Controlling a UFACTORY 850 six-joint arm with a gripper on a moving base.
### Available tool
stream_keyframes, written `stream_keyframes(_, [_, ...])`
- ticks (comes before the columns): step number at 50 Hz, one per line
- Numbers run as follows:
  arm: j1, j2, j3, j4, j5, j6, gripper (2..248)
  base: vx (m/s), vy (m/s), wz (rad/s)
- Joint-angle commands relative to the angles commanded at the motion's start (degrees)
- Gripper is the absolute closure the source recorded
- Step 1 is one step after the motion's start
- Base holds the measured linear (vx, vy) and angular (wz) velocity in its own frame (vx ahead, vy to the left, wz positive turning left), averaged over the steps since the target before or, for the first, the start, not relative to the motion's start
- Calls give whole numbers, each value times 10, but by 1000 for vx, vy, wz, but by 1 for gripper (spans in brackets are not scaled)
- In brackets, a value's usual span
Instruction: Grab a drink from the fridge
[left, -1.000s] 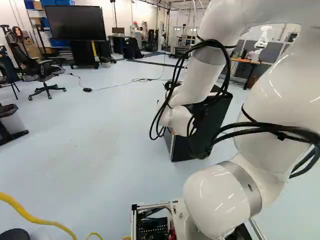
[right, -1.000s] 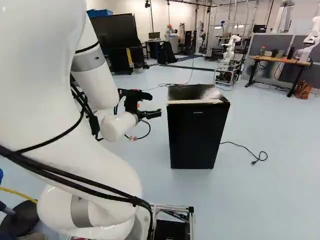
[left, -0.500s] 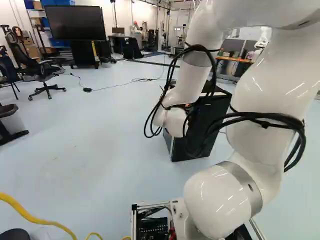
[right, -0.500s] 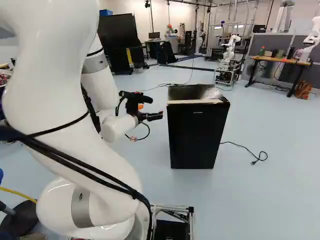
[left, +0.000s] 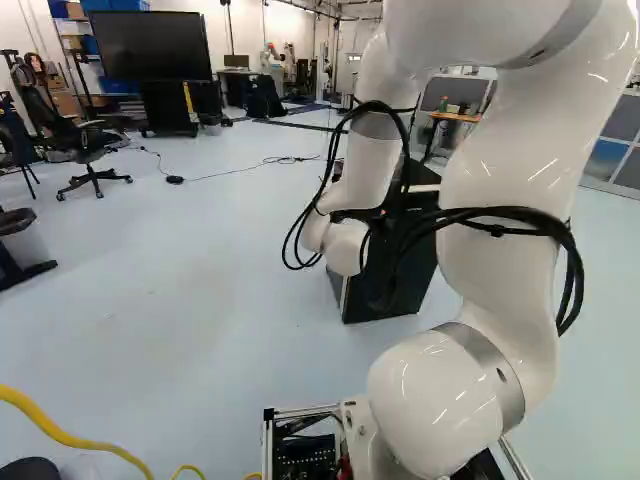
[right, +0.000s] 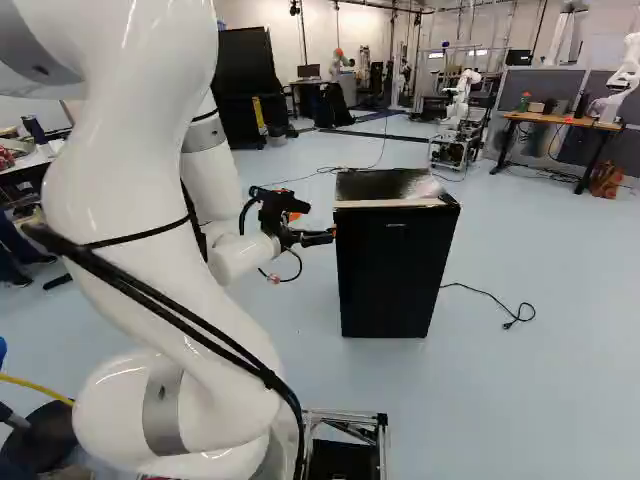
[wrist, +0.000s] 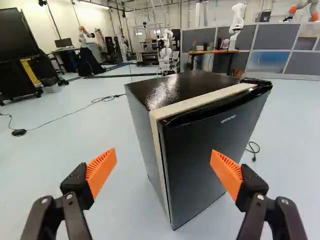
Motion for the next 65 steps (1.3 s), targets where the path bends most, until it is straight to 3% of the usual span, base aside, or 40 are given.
stream_keyframes(28, [-4, -82, -49, 52, 50, 0, 3, 0, 0, 0])
stream_keyframes(45, [-3, -131, -83, 55, 53, 0, 3, 0, 0, 0])
stream_keyframes(65, [-3, -157, -115, 55, 53, 0, 3, 0, 0, 0])
